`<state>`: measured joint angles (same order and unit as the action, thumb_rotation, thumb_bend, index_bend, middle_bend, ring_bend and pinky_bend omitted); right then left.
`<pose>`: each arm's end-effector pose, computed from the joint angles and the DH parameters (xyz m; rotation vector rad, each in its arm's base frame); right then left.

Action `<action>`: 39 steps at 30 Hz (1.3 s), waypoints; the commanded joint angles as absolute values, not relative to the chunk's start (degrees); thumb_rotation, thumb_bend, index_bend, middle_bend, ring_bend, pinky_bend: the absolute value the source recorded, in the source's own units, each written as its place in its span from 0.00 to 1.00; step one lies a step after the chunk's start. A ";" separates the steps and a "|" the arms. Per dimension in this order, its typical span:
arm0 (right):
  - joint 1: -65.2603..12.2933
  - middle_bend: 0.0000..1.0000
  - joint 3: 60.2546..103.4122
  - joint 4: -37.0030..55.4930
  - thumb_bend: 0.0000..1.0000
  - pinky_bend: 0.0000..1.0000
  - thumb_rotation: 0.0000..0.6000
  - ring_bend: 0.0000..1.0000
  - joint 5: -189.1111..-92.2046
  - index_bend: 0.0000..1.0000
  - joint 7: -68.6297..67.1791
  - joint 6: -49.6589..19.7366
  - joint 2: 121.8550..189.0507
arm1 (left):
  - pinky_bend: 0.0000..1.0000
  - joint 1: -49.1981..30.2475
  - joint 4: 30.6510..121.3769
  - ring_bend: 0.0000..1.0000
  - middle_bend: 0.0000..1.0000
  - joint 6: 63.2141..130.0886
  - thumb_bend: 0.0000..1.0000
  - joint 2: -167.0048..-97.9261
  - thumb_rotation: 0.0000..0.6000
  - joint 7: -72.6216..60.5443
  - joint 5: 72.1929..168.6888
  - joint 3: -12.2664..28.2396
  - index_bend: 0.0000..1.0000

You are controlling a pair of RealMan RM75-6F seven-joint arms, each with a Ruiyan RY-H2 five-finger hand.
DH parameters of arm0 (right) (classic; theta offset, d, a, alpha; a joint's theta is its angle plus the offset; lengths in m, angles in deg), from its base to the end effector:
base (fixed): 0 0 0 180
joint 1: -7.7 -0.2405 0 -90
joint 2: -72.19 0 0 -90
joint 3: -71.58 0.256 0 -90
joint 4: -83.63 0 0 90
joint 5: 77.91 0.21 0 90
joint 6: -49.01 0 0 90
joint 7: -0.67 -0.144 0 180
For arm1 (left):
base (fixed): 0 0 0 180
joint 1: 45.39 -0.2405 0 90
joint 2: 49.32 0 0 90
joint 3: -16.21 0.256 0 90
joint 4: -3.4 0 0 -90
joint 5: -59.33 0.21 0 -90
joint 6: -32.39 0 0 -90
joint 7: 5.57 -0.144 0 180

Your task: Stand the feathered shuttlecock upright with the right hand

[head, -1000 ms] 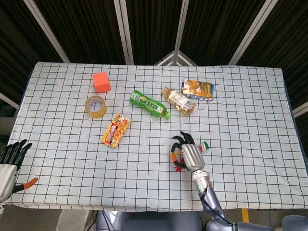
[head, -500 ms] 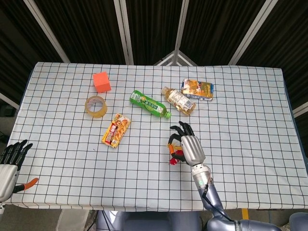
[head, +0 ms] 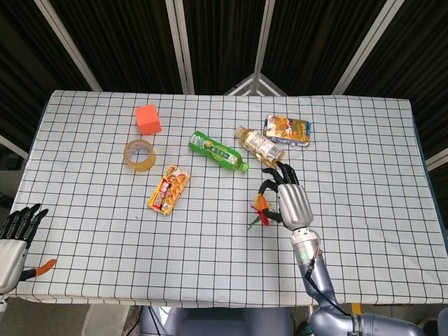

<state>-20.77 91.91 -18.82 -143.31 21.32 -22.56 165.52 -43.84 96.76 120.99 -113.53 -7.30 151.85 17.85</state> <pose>-0.1158 -0.2988 0.0236 1.3962 -1.2047 1.3113 -0.3040 0.1459 0.1485 -1.4615 -0.9000 -0.9052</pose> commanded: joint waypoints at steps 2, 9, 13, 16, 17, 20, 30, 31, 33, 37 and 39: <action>-20.75 0.24 92.57 -19.43 0.58 0.00 1.00 0.00 -142.91 0.61 20.75 -23.00 164.24 | 0.00 -43.79 96.77 0.00 0.00 120.82 0.05 -113.53 1.00 -7.44 151.72 17.84 0.00; -20.72 0.24 93.38 -19.84 0.58 0.00 1.00 0.00 -142.36 0.61 20.34 -23.77 162.31 | 0.00 -43.86 96.69 0.00 0.00 121.03 0.05 -113.60 1.00 -7.60 151.80 17.82 0.00; -20.58 0.24 93.73 -20.26 0.58 0.00 1.00 0.00 -141.88 0.61 20.00 -24.14 161.14 | 0.00 -43.85 96.62 0.00 0.00 121.07 0.05 -113.64 1.00 -7.66 151.78 17.77 0.00; -20.35 0.24 93.69 -20.48 0.58 0.00 1.00 0.00 -141.58 0.61 19.68 -24.37 160.39 | 0.00 -43.84 96.63 0.00 0.00 121.05 0.05 -113.65 1.00 -7.70 151.76 17.77 0.00; -20.21 0.24 93.63 -20.48 0.58 0.00 1.00 0.00 -141.42 0.61 19.56 -24.49 160.17 | 0.00 -43.85 96.63 0.00 0.00 121.05 0.05 -113.66 1.00 -7.71 151.78 17.78 0.00; -19.72 0.24 93.38 -20.35 0.58 0.00 1.00 0.00 -140.88 0.61 18.99 -24.70 159.58 | 0.00 -43.88 96.62 0.00 0.00 121.14 0.05 -113.66 1.00 -7.73 151.82 17.78 0.00; -17.85 0.24 92.04 -18.56 0.58 0.00 1.00 0.00 -140.21 0.61 15.64 -25.14 157.27 | 0.00 -43.98 96.72 0.00 0.00 121.14 0.05 -113.67 1.00 -8.02 151.87 17.93 0.00; -17.75 0.24 91.98 -18.46 0.58 0.00 1.00 0.00 -140.26 0.61 15.37 -25.16 157.05 | 0.00 -43.99 96.72 0.00 0.00 121.15 0.05 -113.69 1.00 -8.05 151.88 17.94 0.00; -17.54 0.24 91.90 -18.29 0.58 0.00 1.00 0.00 -140.35 0.61 14.86 -25.24 156.63 | 0.00 -44.00 96.72 0.00 0.00 121.20 0.05 -113.73 1.00 -8.11 151.88 17.92 0.00; -17.15 0.24 91.69 -18.09 0.58 0.00 1.00 0.00 -140.43 0.61 13.87 -25.28 155.74 | 0.00 -44.01 96.66 0.00 0.00 121.16 0.05 -113.79 1.00 -8.29 151.86 17.94 0.00; -16.98 0.24 91.64 -17.83 0.58 0.00 1.00 0.00 -140.23 0.61 13.41 -25.23 155.36 | 0.00 -44.02 96.65 0.00 0.00 121.18 0.05 -113.83 1.00 -8.39 151.91 17.95 0.00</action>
<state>-17.06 91.67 -17.94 -140.32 13.54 -25.25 155.46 -44.02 96.65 121.18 -113.82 -8.39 151.90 17.95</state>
